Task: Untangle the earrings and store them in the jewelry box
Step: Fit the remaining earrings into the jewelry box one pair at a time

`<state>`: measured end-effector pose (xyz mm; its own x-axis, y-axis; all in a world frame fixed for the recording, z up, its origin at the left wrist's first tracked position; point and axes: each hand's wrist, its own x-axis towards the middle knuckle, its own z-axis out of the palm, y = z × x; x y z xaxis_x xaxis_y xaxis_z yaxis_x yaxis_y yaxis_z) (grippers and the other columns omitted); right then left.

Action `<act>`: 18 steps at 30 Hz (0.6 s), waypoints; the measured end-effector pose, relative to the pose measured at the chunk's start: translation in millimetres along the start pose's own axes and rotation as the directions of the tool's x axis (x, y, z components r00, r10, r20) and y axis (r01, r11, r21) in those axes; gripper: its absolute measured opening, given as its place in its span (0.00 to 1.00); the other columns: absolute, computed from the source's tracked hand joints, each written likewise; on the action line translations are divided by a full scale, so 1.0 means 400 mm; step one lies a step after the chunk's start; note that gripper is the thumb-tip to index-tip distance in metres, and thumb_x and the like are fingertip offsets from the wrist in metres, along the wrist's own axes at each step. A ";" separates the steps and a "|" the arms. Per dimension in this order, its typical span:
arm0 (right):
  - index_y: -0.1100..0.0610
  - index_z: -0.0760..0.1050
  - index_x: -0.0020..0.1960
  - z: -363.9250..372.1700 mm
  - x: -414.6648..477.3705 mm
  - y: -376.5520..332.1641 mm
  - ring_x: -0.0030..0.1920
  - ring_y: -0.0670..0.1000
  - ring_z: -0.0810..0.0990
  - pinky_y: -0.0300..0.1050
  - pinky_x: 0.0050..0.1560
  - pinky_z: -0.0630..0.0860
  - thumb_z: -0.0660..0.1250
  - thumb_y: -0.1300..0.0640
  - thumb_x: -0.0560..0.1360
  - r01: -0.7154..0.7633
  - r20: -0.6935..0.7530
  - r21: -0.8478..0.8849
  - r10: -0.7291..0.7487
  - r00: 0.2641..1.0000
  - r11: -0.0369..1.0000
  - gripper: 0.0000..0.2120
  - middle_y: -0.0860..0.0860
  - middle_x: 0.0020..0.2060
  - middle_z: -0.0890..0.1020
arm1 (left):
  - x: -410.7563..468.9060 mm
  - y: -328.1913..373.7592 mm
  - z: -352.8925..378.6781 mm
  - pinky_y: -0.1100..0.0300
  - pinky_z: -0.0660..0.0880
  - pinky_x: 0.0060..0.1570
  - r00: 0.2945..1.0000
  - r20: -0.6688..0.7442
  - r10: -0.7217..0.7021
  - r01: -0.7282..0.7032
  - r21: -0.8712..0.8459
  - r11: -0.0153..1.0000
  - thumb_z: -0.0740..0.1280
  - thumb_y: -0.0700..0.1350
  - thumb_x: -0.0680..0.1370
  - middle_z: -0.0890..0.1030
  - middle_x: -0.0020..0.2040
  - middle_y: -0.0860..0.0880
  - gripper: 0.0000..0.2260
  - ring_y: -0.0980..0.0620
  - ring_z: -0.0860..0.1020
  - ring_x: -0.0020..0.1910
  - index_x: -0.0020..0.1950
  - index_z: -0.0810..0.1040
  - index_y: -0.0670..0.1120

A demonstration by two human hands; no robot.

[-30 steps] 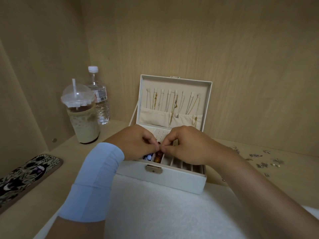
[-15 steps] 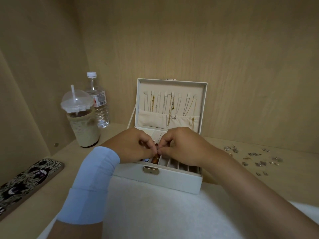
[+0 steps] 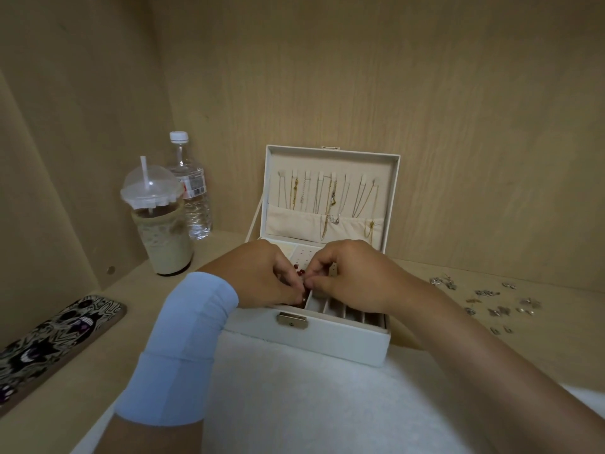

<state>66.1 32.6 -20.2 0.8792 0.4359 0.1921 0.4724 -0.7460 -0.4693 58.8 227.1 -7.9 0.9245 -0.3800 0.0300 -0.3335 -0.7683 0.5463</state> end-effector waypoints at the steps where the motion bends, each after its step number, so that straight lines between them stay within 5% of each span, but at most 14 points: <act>1: 0.46 0.84 0.46 0.000 0.000 0.001 0.45 0.40 0.80 0.48 0.52 0.80 0.71 0.50 0.76 -0.008 -0.009 0.002 0.008 1.000 1.000 0.03 0.40 0.42 0.83 | 0.001 0.001 0.001 0.62 0.77 0.52 1.000 -0.004 -0.009 0.009 0.009 1.000 0.75 0.47 0.72 0.84 0.42 0.59 0.05 0.61 0.80 0.45 0.41 0.87 0.57; 5: 0.47 0.84 0.46 0.001 0.000 0.002 0.45 0.40 0.81 0.47 0.52 0.80 0.71 0.51 0.76 -0.016 -0.003 0.021 0.016 1.000 1.000 0.03 0.41 0.42 0.84 | 0.005 0.006 0.005 0.56 0.78 0.56 0.998 0.031 -0.052 0.050 0.040 0.998 0.74 0.48 0.72 0.84 0.44 0.57 0.04 0.59 0.80 0.48 0.41 0.87 0.57; 9: 0.46 0.85 0.46 0.001 -0.003 0.000 0.44 0.40 0.80 0.44 0.50 0.80 0.73 0.54 0.75 0.015 0.022 0.056 -0.016 1.000 0.998 0.04 0.41 0.41 0.83 | 0.000 0.005 0.000 0.63 0.76 0.52 0.997 0.050 -0.054 0.053 0.027 0.998 0.73 0.48 0.73 0.84 0.43 0.58 0.04 0.60 0.80 0.46 0.41 0.87 0.56; 18: 0.47 0.85 0.51 -0.031 -0.006 0.004 0.48 0.40 0.80 0.40 0.51 0.77 0.70 0.52 0.77 0.016 0.024 0.057 -0.017 1.000 0.998 0.05 0.40 0.45 0.83 | 0.007 0.001 0.000 0.63 0.77 0.47 0.993 -0.090 -0.075 0.071 -0.043 0.997 0.72 0.51 0.74 0.84 0.39 0.57 0.03 0.60 0.81 0.42 0.43 0.85 0.54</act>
<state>65.6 24.3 -10.8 0.8693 0.4608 0.1791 0.4820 -0.7094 -0.5143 61.5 225.6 -7.7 0.9596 -0.2738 0.0640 -0.2587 -0.7706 0.5824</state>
